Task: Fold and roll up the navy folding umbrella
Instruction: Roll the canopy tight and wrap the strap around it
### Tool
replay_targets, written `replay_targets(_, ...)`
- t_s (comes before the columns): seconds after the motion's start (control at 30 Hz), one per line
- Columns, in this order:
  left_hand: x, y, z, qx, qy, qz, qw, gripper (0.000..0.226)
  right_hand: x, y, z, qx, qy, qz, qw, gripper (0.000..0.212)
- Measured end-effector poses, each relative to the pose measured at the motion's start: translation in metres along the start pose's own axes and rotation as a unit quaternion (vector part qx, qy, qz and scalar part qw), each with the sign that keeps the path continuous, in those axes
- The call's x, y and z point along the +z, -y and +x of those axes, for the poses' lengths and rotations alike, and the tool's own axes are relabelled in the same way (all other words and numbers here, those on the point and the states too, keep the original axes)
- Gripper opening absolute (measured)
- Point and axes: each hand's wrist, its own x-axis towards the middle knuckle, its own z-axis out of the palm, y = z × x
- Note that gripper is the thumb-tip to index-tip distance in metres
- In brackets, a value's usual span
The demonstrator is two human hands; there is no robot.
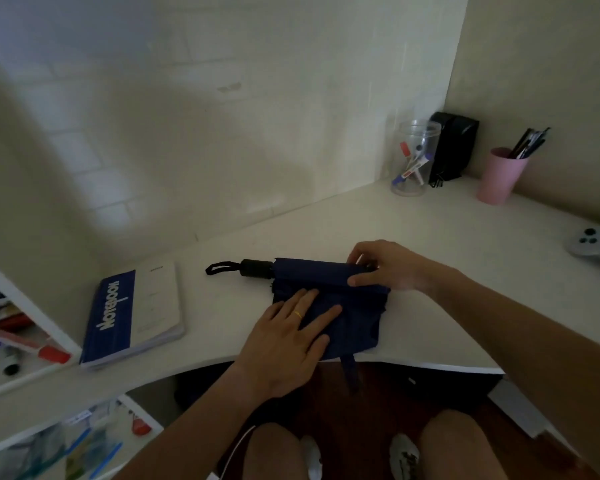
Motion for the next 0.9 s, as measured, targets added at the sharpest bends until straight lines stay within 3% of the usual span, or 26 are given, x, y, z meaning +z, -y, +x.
replay_targets(0.1, 0.004, 0.001, 0.003, -0.008, 0.001, -0.007, 1.0, 0.056, 0.0, 0.003, 0.0, -0.016, -0.011, -0.014, 1.0, 0.032)
replay_targets(0.3, 0.004, 0.005, 0.015, -0.015, 0.034, -0.029, 0.999, 0.057, -0.009, 0.004, 0.002, -0.022, 0.047, -0.077, 0.996, 0.047)
replay_targets(0.6, 0.015, 0.004, 0.018, -0.019, 0.03, -0.051, 0.998, 0.064, 0.012, -0.015, -0.003, -0.115, -0.079, -0.218, 0.966, 0.043)
replay_targets(0.77, 0.015, 0.004, 0.017, -0.021, 0.001, -0.036, 0.999, 0.059, 0.001, -0.01, -0.007, -0.056, 0.008, -0.03, 0.998, 0.042)
replay_targets(0.9, 0.013, 0.004, 0.017, -0.021, -0.026, -0.036, 0.999, 0.053, -0.006, -0.01, -0.009, -0.089, -0.002, -0.047, 0.995, 0.044)
